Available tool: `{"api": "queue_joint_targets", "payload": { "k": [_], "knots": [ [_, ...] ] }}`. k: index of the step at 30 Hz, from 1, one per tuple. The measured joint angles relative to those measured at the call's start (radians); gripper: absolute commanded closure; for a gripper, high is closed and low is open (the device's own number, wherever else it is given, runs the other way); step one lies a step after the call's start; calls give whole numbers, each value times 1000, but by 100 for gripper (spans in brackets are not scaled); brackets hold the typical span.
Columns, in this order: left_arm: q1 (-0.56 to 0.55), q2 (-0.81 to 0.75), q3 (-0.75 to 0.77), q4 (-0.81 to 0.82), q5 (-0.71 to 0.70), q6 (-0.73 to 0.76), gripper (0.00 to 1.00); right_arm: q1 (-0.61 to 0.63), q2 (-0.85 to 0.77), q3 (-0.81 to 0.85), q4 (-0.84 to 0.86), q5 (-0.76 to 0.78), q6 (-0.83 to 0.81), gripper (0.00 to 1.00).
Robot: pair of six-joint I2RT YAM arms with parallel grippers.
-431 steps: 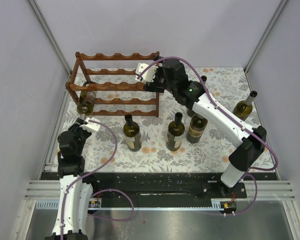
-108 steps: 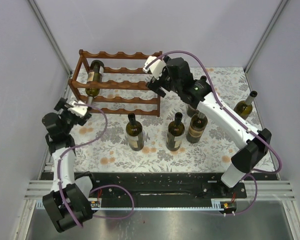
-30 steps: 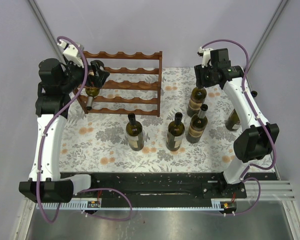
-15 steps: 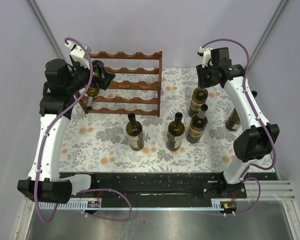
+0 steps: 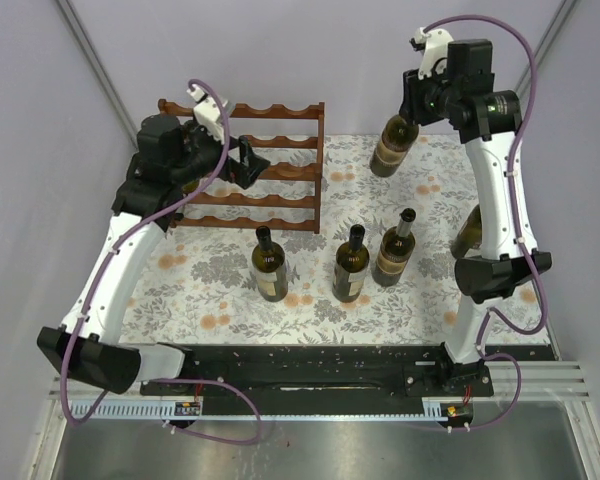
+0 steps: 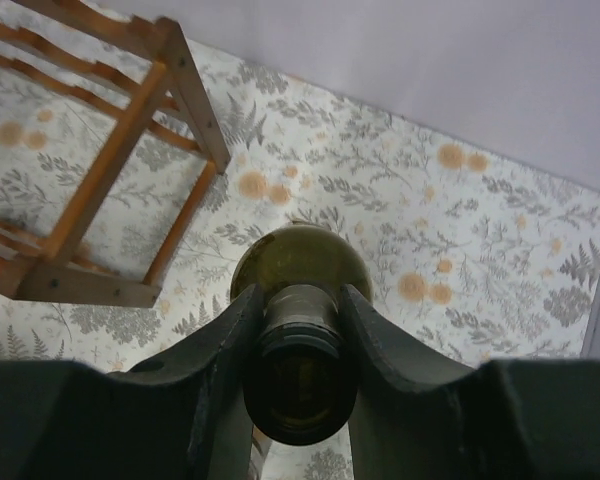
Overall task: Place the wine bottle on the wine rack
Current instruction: Pick up the wine bottle from the center of the board.
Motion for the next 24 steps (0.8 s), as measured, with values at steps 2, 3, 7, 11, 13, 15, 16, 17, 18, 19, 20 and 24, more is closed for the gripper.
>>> {"api": "queue_joint_targets", "payload": {
  "k": [2,3,7,11,13,15,16,17,18,19,20,24],
  "knots": [
    [-39,17,7,8,0,3,1,0,0,41,-2,-19,-1,100],
    [-59,27,15,13,0,3,1,0,0,64,-4,-32,0,100],
    [-141,90,84,24,6,3,1,2,-1,113,-24,-95,9,100],
    [-216,172,173,44,11,10,1,6,-18,116,-39,-171,31,100],
    [-251,216,223,39,14,29,1,10,-34,116,-39,-201,40,100],
    [-282,257,272,34,26,58,1,13,-57,116,-37,-226,49,100],
    [-293,275,290,34,36,76,1,15,-72,116,-36,-239,53,100],
    [-304,289,304,33,47,94,1,16,-92,116,-34,-255,59,100],
    [-314,301,313,32,62,112,1,16,-106,117,-31,-264,64,100],
    [-320,311,319,30,75,130,1,16,-124,117,-27,-278,70,100],
    [-324,320,323,27,90,148,1,16,-142,117,-22,-290,76,100],
    [-331,357,340,11,135,219,1,17,-192,128,-3,-344,103,100]
  ]
}}
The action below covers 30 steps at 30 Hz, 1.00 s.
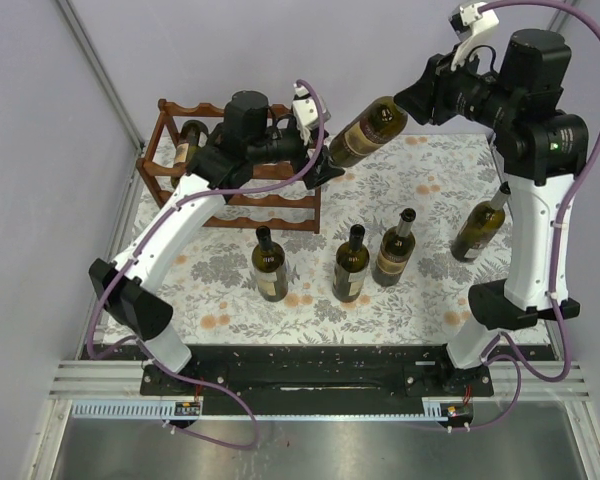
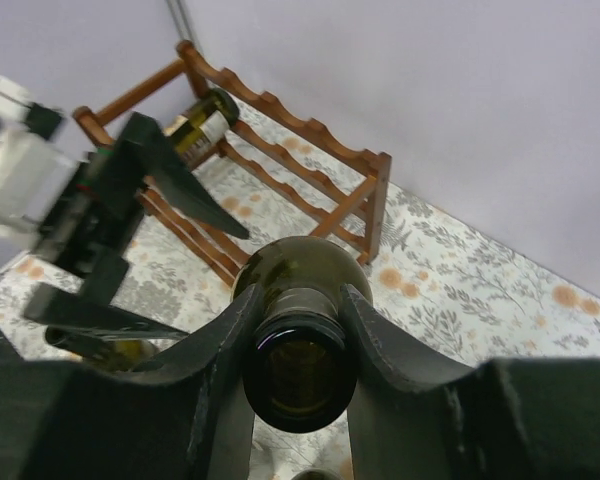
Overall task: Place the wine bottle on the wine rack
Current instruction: Pick up the wine bottle from the center of the board.
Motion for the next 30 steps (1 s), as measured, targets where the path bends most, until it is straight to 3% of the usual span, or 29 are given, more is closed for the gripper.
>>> {"api": "queue_joint_targets", "payload": {
  "k": [21,25,27,30],
  "knots": [
    [-45,101,79,-65,75,287,1,0,-25,10,29,-185,143,100],
    [-46,117,79,-79,85,302,20,0,-25,6,31,-188,146,100],
    [-44,117,79,-82,85,308,36,0,-26,-2,32,-189,147,100],
    [-38,117,79,-86,88,296,68,0,-34,-20,34,-190,142,100]
  ]
}}
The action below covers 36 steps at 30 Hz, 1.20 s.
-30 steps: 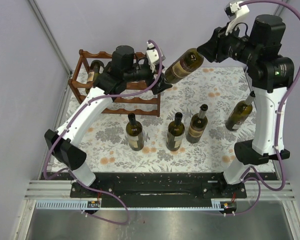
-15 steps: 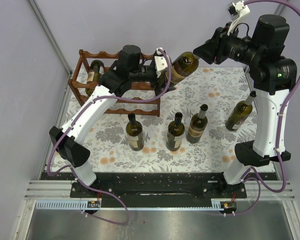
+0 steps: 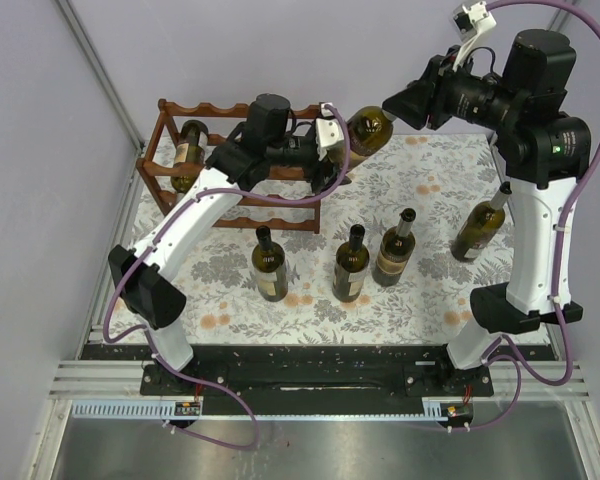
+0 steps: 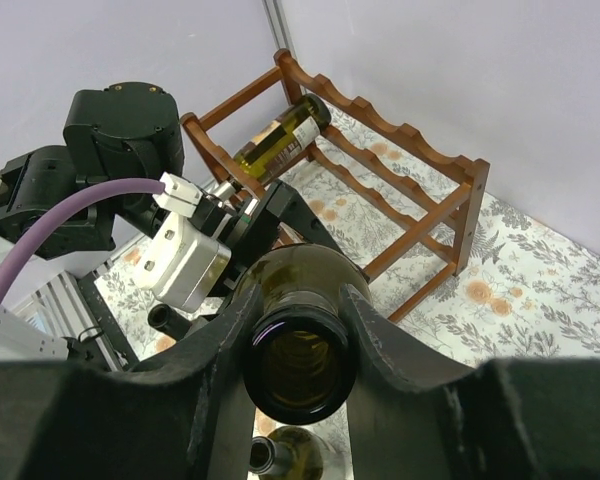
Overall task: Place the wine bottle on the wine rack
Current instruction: Pick up the wine bottle from the center of the board.
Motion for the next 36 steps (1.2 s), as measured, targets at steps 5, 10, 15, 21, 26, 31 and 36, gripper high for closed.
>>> {"api": "queue_joint_targets", "payload": {
  "k": [5,10,15,21,26,31,36],
  "knots": [
    [0,0,0,-8,7,0,100,0,-11,-23,13,-5,2,100],
    [0,0,0,-26,11,3,100,0,-24,-51,16,-4,2,72],
    [2,-4,-1,-42,13,2,100,0,-27,-64,21,-4,7,50],
    [5,-15,-24,-65,14,-22,100,0,-31,-65,83,-11,16,24],
    [11,-19,-45,-67,18,-61,100,0,-29,-60,100,-16,27,10],
    [35,-22,-47,-54,30,-112,100,0,-29,-52,107,-11,28,4],
    [81,-42,-47,-32,35,-161,100,0,-29,-42,119,8,20,3]
  ]
}}
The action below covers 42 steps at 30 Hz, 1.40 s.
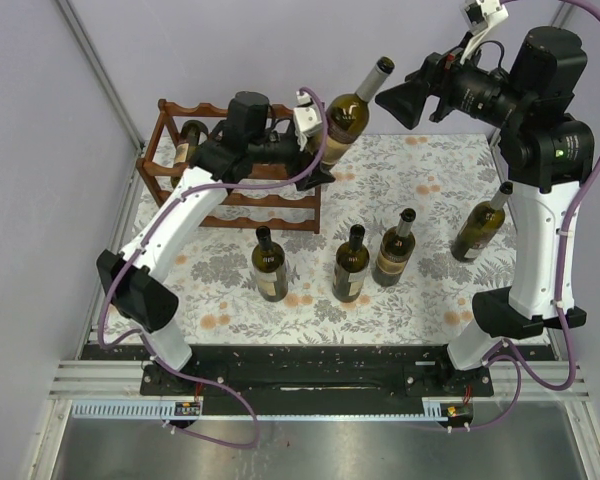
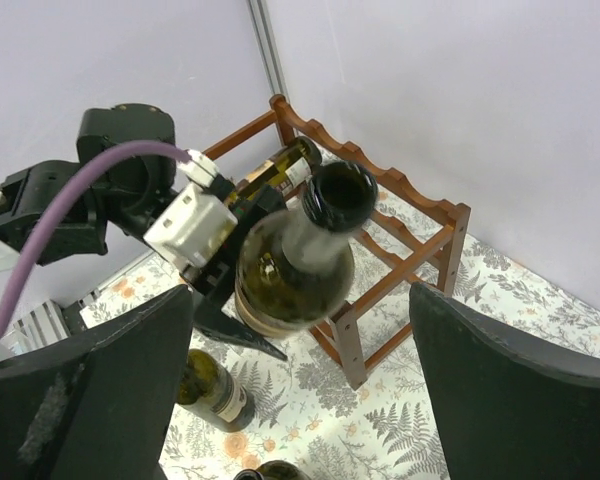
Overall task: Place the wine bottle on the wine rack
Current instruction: Pick up the wine bottle from the center of the board, then adjust the wine bottle.
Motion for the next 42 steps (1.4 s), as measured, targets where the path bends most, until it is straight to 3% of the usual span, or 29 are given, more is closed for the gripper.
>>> {"api": "queue_joint_targets", "payload": {
  "k": [10,20,29,35,42],
  "knots": [
    [86,-107,-24,28,-5,-34,100,0,-7,-24,35,13,-29,3],
    [114,-175,-49,34,-80,50,100,6,67,70,-74,11,-187,2],
    [140,-180,-61,-14,-196,208,100,178,63,58,-108,37,-362,2],
    [166,-208,-92,-28,-249,310,100,201,49,30,-104,105,-404,2],
    [186,-262,-131,-57,-317,550,100,246,55,68,-134,209,-463,2]
  ]
}}
